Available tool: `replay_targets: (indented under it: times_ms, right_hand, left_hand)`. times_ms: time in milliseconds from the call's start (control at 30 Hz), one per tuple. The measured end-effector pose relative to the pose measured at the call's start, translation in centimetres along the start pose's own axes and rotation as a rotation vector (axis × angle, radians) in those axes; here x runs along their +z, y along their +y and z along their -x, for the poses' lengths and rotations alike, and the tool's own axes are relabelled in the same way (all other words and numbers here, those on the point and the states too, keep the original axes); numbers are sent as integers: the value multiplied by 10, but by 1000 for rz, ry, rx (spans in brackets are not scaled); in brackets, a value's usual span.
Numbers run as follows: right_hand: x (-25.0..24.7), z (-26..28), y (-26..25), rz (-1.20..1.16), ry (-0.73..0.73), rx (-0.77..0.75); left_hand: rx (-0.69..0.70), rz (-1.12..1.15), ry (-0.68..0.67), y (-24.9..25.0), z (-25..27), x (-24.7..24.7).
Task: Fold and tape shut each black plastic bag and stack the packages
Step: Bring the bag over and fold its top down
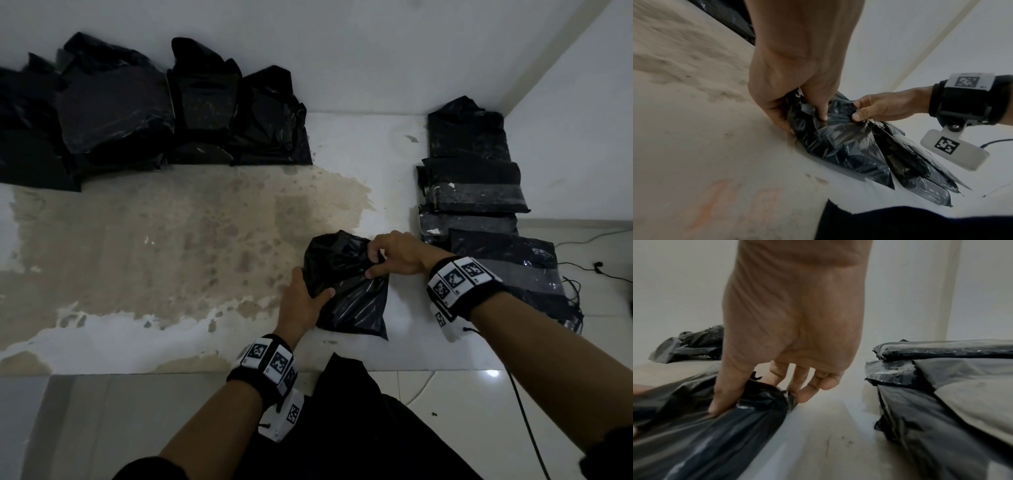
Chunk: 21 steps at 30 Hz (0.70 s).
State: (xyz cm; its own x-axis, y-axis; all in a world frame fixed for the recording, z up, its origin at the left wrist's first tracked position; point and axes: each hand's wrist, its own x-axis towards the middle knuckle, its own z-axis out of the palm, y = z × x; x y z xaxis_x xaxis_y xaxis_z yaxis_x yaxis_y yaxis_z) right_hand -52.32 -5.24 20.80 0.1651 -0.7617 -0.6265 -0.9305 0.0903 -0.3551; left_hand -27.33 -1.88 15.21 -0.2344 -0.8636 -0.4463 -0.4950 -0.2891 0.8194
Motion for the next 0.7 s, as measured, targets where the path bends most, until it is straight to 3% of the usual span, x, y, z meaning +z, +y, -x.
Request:
replay_targets:
  times_ms: [100, 167, 367, 567, 700]
  right_hand:
    - [-5, 1, -4, -73, -9, -45]
    - [-13, 1, -4, -79, -54, 5]
    - [-40, 1, 2, 65, -71, 35]
    - [-39, 9, 2, -62, 41, -75]
    - [-27, 11, -1, -89, 113, -178]
  left_hand:
    - [6, 7, -3, 0, 0, -1]
    - [13, 11, -7, -1, 1, -1]
    - [14, 13, 8, -4, 1, -1]
    - [15, -24, -1, -6, 6, -10]
    - [262, -464, 126, 15, -5, -32]
